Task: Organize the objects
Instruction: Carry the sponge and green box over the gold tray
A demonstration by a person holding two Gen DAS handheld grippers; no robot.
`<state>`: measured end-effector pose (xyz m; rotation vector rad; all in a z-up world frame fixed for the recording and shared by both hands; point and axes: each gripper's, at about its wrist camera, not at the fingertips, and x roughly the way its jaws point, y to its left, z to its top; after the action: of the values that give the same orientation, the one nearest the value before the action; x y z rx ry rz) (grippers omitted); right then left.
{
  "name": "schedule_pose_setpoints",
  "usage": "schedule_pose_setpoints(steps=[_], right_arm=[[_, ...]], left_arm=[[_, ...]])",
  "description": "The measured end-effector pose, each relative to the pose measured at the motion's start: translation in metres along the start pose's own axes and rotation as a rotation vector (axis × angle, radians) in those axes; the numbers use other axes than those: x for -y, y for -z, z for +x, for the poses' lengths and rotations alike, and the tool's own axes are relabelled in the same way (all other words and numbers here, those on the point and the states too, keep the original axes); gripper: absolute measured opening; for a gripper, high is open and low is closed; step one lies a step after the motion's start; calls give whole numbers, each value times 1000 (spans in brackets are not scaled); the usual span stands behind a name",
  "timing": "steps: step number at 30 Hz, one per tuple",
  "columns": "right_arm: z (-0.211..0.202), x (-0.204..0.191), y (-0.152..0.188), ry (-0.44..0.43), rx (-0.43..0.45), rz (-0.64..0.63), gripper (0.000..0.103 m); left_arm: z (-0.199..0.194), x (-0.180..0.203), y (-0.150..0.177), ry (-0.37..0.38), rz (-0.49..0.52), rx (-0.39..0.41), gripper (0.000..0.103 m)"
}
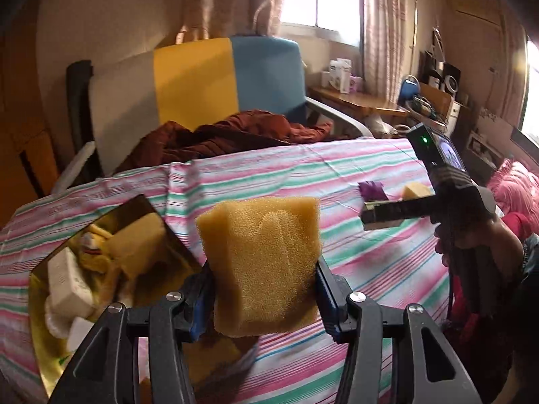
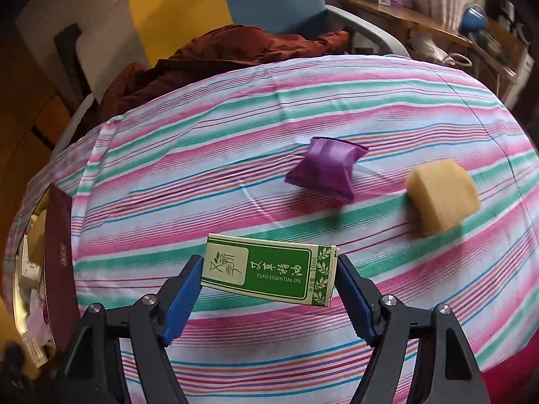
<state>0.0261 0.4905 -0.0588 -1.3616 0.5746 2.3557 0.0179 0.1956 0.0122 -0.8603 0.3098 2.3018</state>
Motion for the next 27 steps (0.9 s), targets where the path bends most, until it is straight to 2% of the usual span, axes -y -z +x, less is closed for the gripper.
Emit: schedule_pose_setpoints(steps=[7, 13, 20, 27], right_arm=[[3, -15, 5, -38, -15, -52, 77], [-10, -42, 9, -133, 4, -73, 77], [-27, -116, 17, -245, 22, -184, 77], [-46, -189, 33, -360, 24, -304, 77]], left_arm=[[-11, -31, 6, -43, -61, 6, 53], [-18, -57, 13, -71, -116, 15, 53], [-26, -88, 25, -82, -195, 9, 53], [-56, -155, 43, -118, -369, 42, 53]])
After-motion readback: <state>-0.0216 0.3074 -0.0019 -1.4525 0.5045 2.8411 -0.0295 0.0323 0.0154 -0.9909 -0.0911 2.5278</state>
